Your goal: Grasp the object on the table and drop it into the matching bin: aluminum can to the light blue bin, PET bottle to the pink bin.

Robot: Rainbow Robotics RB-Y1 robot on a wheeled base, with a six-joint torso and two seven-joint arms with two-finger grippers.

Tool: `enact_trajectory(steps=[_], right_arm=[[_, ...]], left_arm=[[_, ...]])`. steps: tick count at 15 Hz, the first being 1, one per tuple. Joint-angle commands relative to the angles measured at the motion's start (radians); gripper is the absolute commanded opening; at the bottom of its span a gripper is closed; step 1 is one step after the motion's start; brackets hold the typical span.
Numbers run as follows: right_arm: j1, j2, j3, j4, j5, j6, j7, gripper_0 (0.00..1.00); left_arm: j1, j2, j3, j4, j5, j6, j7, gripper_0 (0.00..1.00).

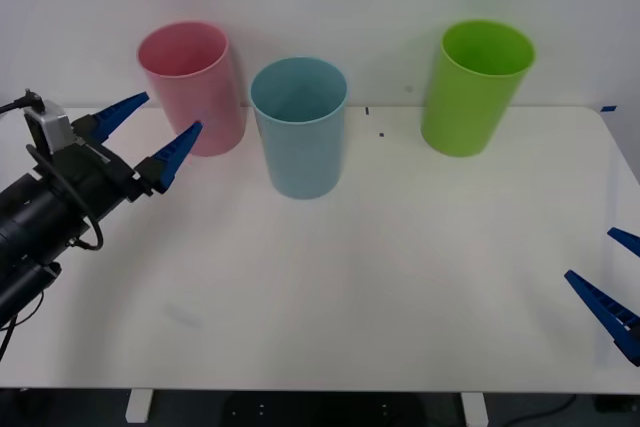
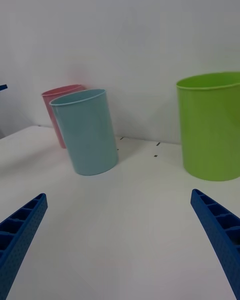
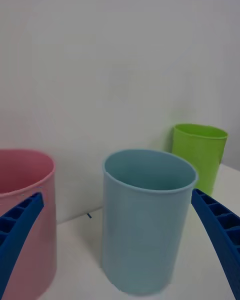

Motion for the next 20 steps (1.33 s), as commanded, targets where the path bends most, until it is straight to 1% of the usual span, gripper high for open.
enact_trajectory(steps=[1,3,5,7,8,11,12,17,20], right_arm=[[0.0,0.0,0.0,0.0,0.0,0.0,0.0,1.0],[0.0,0.0,0.0,0.0,0.0,0.0,0.0,1.0],[0.0,0.0,0.0,0.0,0.0,0.0,0.0,1.0],[0.0,0.0,0.0,0.0,0.0,0.0,0.0,1.0],[0.0,0.0,0.0,0.0,0.0,0.0,0.0,1.0],[0.0,0.0,0.0,0.0,0.0,0.0,0.0,1.0],[0.0,0.0,0.0,0.0,0.0,0.0,0.0,1.0],[0.0,0.0,0.0,0.0,0.0,0.0,0.0,1.0],[0.0,0.0,0.0,0.0,0.0,0.0,0.0,1.0]], left_arm=[[0.04,0.0,0.077,-0.001,-0.023,-0.102,-0.036,1.0],[0.072,0.0,0.118,-0.001,-0.029,-0.152,-0.065,1.0],[0.1,0.0,0.153,-0.001,-0.031,-0.198,-0.122,1.0],[0.127,0.008,0.181,-0.001,-0.034,-0.217,-0.168,1.0],[0.143,0.017,0.195,-0.002,-0.051,-0.226,-0.187,1.0],[0.17,0.037,0.253,-0.004,-0.06,-0.298,-0.179,1.0],[0.183,0.044,0.261,-0.004,-0.057,-0.307,-0.174,1.0],[0.279,0.092,0.258,-0.009,0.012,-0.307,-0.173,1.0],[0.298,0.097,0.259,-0.009,0.034,-0.307,-0.176,1.0]])
